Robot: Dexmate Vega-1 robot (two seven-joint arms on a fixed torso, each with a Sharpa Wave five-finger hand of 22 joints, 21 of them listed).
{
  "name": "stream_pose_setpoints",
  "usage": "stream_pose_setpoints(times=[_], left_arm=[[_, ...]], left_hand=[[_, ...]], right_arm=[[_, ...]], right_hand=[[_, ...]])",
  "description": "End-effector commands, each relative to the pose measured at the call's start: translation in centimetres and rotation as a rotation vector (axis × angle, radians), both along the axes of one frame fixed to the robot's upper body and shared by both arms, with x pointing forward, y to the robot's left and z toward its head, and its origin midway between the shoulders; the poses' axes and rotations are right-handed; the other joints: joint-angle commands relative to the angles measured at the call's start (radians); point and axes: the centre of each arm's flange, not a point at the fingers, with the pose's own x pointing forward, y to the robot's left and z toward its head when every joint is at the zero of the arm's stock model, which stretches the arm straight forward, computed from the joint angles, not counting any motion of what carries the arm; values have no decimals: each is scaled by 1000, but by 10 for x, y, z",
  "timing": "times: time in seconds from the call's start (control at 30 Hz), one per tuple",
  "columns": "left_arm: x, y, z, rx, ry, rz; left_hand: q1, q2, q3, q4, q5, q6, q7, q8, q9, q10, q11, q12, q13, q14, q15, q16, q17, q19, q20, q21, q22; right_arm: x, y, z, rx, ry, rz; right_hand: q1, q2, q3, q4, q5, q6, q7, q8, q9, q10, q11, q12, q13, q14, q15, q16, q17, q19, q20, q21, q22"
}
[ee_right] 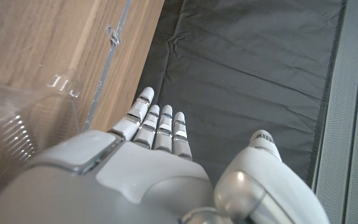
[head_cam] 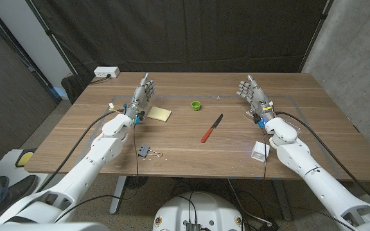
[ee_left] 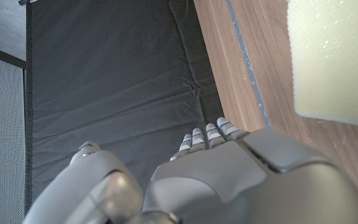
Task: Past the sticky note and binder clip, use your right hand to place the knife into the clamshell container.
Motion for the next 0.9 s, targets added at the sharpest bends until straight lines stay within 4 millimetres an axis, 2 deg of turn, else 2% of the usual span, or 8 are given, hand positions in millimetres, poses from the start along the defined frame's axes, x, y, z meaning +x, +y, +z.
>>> stream_pose_setpoints(times=[0.03,0.17,0.2,0.33,0.6,0.9], left_arm=[[-15,-3,-4,8,-31,-6],[-18,-4,-4,20,-30,-15],[-19,-4,-4,15,-30,-25],[-24,-6,-3,-8,-42,-1],[-29,-9,-5,-14,-28,36],[-42,-10,-2,1,-15,28]], left_hand=[[12,12,8,-2,8,17,0,7,4,19,2,7,5,19,1,9,3,9,1,-3,2],[31,26,13,-9,9,45,4,13,3,47,3,13,5,48,-1,13,3,35,6,-2,2],[46,35,15,-15,9,70,6,17,3,85,11,21,5,78,0,17,3,61,8,-1,2],[59,42,15,-20,8,101,8,21,3,109,9,23,5,105,0,20,3,88,9,0,2],[70,47,14,-24,5,129,0,25,3,143,9,29,5,135,-8,22,3,110,13,-1,3],[77,50,13,-26,4,149,1,27,3,163,5,31,5,156,-14,24,3,126,11,-1,3]], right_arm=[[-27,1,7,-54,-112,13],[-34,2,10,-74,-150,33],[-36,2,10,-76,-159,44],[-44,4,12,-90,-190,58],[-66,10,14,-184,-226,47],[-85,30,22,-294,-284,1]], right_hand=[[15,1,7,-6,4,10,-5,5,5,18,-2,7,1,17,-6,6,2,17,-30,-5,3],[22,4,9,-10,4,15,-11,6,5,25,-15,9,1,26,-10,7,1,29,-35,-5,3],[24,5,10,-11,4,19,-14,8,5,29,-17,10,1,31,-14,7,1,33,-35,-5,3],[30,8,13,-14,4,24,-21,9,6,38,-26,12,1,38,-19,8,1,41,-38,-6,3],[39,12,16,-19,4,38,-30,12,6,50,-32,15,1,40,-19,6,0,42,-37,-12,3],[58,22,24,-28,5,53,-43,16,7,66,-47,19,1,51,-33,5,0,54,-46,-16,3]])
